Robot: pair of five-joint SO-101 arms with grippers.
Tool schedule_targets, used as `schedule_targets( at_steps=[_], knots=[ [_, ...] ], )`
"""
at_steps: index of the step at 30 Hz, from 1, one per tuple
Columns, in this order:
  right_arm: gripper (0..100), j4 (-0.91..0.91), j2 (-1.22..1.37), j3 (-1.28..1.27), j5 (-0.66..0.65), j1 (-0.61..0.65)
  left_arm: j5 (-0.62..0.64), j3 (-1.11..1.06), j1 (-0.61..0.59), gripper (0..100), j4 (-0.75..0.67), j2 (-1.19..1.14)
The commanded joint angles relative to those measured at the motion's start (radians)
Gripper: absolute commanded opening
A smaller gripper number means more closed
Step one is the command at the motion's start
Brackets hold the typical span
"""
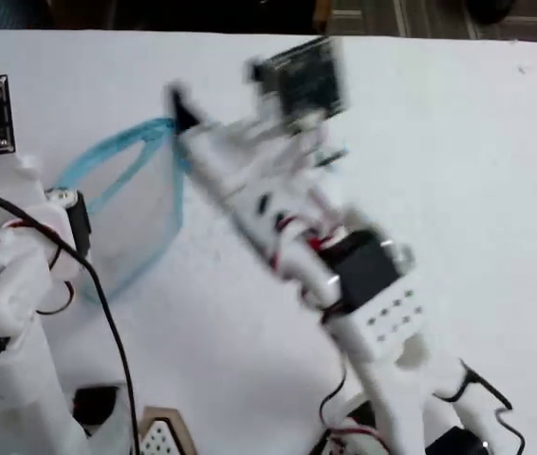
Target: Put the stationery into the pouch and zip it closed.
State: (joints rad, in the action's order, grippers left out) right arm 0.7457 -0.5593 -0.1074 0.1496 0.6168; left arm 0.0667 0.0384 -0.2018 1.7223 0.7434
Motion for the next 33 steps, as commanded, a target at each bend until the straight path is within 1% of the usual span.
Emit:
schedule_targets(
  at_steps=[1, 4, 7, 8, 10, 15, 21, 25, 30, 31, 33],
  knots=[
    [31.6, 0.165, -0.001, 0.043, -0.129, -0.202, -0.003, 0.006, 0.008, 2, -0.021, 0.01],
    [31.7, 0.355, 0.05, -0.008, -0.342, -0.317, -0.003, 0.005, 0.008, 2, -0.018, 0.01],
    [31.7, 0.498, 0.153, -0.083, -0.565, -0.417, -0.003, 0.005, 0.008, 2, -0.018, 0.013],
    [31.7, 0.526, 0.196, -0.106, -0.614, -0.446, -0.003, 0.005, 0.008, 2, -0.018, 0.012],
    [31.7, 0.538, 0.295, -0.14, -0.667, -0.49, -0.003, 0.005, 0.008, 2, -0.02, 0.012],
    [31.7, 0.507, 0.555, -0.14, -0.674, -0.538, -0.003, 0.003, 0.008, 2, -0.021, 0.012],
    [31.6, 0.386, 0.773, -0.14, -0.672, -0.526, -0.003, 0.003, 0.007, 2, -0.021, 0.01],
    [31.6, 0.315, 0.851, -0.138, -0.672, -0.519, -0.003, 0.003, 0.007, 2, -0.021, 0.01],
    [31.3, 0.311, 0.886, -0.138, -0.672, -0.512, -0.003, 0.003, 0.007, 2, -0.023, 0.01],
    [30.1, 0.311, 0.888, -0.14, -0.672, -0.51, -0.003, 0.003, 0.007, 2, -0.023, 0.01],
    [23.1, 0.311, 0.886, -0.14, -0.672, -0.509, -0.003, 0.003, 0.007, 2, -0.023, 0.01]
  ],
)
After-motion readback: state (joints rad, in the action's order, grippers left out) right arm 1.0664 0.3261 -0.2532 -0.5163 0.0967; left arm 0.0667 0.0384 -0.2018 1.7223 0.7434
